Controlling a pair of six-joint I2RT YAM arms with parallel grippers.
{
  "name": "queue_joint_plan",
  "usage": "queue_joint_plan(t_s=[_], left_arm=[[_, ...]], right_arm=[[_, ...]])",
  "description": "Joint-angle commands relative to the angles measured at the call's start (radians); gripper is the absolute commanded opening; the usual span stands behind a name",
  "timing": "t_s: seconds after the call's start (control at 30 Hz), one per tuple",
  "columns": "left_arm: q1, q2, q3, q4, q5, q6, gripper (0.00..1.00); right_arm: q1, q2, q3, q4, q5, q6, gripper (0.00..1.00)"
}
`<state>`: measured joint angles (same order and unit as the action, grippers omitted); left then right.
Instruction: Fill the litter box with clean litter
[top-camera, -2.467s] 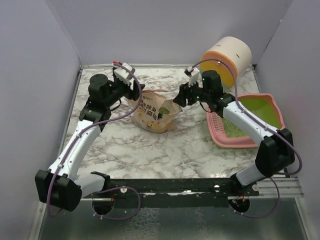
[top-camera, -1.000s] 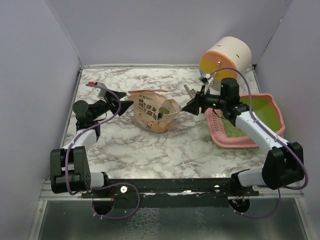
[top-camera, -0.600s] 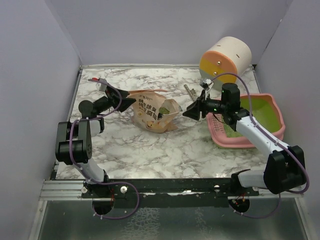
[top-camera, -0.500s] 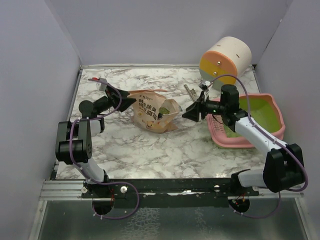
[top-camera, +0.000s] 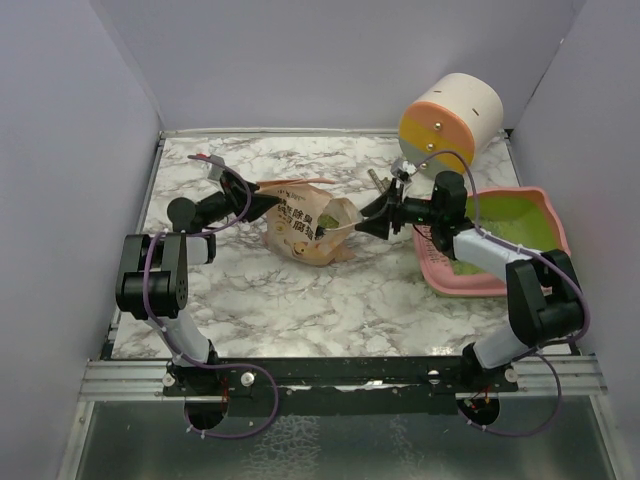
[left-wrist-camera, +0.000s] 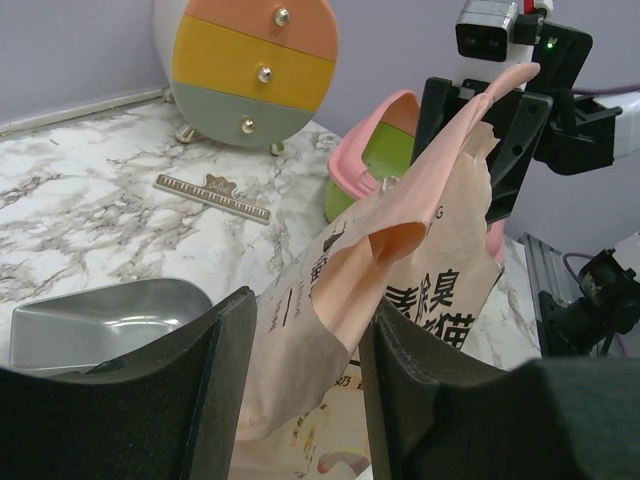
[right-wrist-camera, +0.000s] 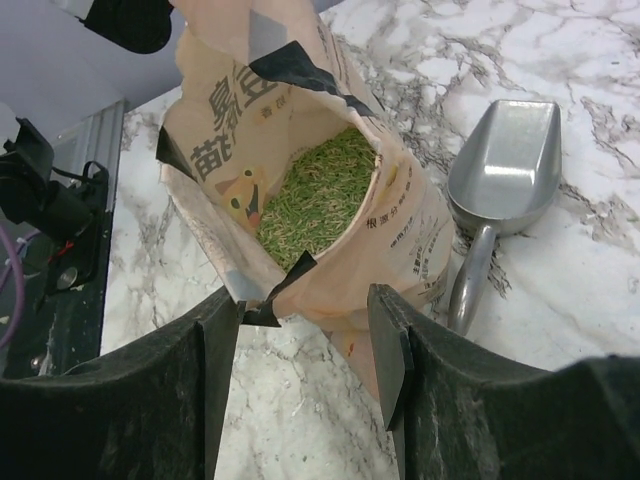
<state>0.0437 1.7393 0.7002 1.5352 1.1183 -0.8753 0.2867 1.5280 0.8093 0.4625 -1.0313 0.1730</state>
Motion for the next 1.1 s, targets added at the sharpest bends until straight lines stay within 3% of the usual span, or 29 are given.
queue_joint_plan(t_s=[0.0,0.37,0.43,0.53,0.57,0.67,0.8,0.93,1.07], left_arm=[[-0.001,0.016,0.021,0.244,-0.019,-0.002,0.45],[-0.009,0.032,0.023,0.243,-0.027,-0.005,0.4],[-0.015,0.033,0.025,0.243,-0.022,-0.007,0.37],[-0.021,0.036,0.032,0.244,-0.007,-0.017,0.26],[-0.02,0.037,0.039,0.244,0.005,-0.026,0.19],[0.0,0.031,0.066,0.241,0.037,-0.096,0.01],[0.07,-0.006,0.077,0.222,0.027,-0.237,0.0],[0.079,-0.154,0.052,-0.155,0.016,-0.051,0.0],[0.05,-0.319,0.041,-0.57,-0.014,0.212,0.0]], right_arm=[[0.014,0.057,-0.004,0.285,-0.123,0.098,0.54],[0.081,0.158,-0.032,0.457,-0.104,0.157,0.51],[0.09,0.176,-0.025,0.469,-0.1,0.169,0.45],[0.091,0.198,-0.011,0.475,-0.084,0.2,0.09],[0.091,0.19,-0.015,0.464,-0.053,0.205,0.02],[0.09,0.125,-0.054,0.432,0.04,0.201,0.01],[0.089,-0.014,-0.09,0.268,0.203,0.175,0.01],[0.086,-0.125,-0.115,0.191,0.324,0.198,0.01],[0.082,-0.129,-0.104,0.201,0.266,0.281,0.01]])
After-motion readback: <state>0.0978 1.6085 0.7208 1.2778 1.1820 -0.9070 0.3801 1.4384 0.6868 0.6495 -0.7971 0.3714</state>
